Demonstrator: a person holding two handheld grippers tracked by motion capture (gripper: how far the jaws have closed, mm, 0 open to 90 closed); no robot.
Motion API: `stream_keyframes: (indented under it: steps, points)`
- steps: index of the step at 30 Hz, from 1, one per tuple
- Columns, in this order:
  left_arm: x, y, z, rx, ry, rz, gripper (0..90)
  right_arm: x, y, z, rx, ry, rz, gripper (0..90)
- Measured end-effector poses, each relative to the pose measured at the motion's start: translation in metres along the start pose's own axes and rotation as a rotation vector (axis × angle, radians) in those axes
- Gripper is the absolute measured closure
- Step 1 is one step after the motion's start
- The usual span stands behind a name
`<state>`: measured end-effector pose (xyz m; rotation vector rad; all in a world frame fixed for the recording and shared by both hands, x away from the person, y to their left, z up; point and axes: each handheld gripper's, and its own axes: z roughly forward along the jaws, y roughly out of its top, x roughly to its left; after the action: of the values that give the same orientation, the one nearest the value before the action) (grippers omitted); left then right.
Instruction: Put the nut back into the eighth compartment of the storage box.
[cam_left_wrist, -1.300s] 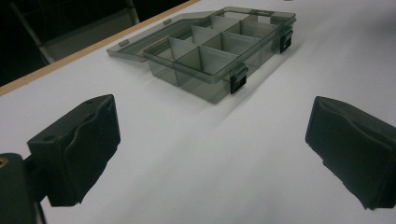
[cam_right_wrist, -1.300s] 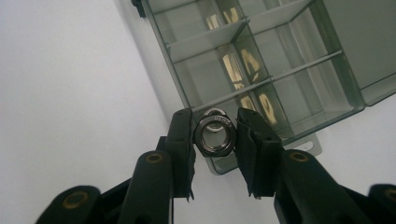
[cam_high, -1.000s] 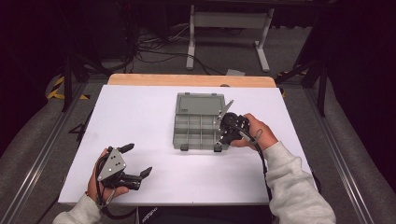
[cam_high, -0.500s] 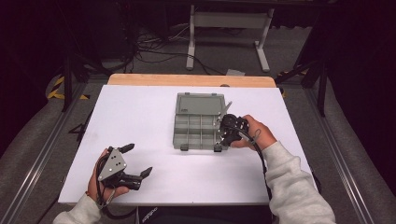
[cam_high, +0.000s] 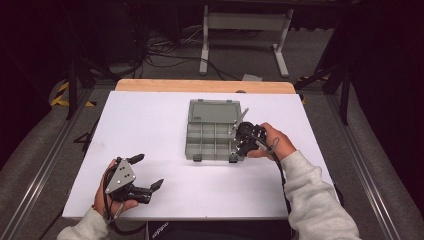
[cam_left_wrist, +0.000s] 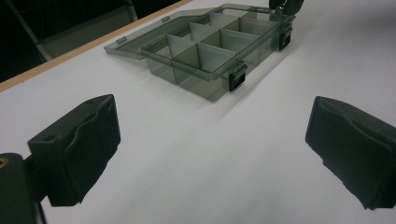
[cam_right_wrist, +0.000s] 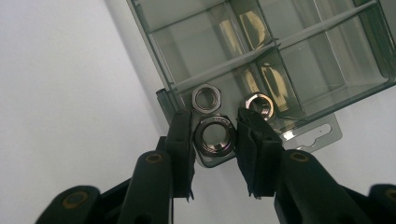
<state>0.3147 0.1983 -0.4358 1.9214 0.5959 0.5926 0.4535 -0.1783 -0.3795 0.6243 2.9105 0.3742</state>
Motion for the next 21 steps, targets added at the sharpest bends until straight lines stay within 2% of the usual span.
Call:
stream_keyframes:
  steps: [8, 18, 21]
  points:
    - [0.0, 0.0, 0.0, 0.002, -0.002, 0.002, 3.8, 0.0, -0.001, 0.0, -0.005, -0.005, 0.008, 63.7]
    - [0.0, 0.0, 0.0, 0.002, -0.004, 0.002, 3.8, 0.008, -0.001, -0.013, -0.091, -0.023, -0.02, 57.2]
    - [0.0, 0.001, 0.0, 0.001, -0.005, 0.009, 3.8, 0.012, -0.002, -0.019, -0.141, -0.046, -0.016, 51.7]
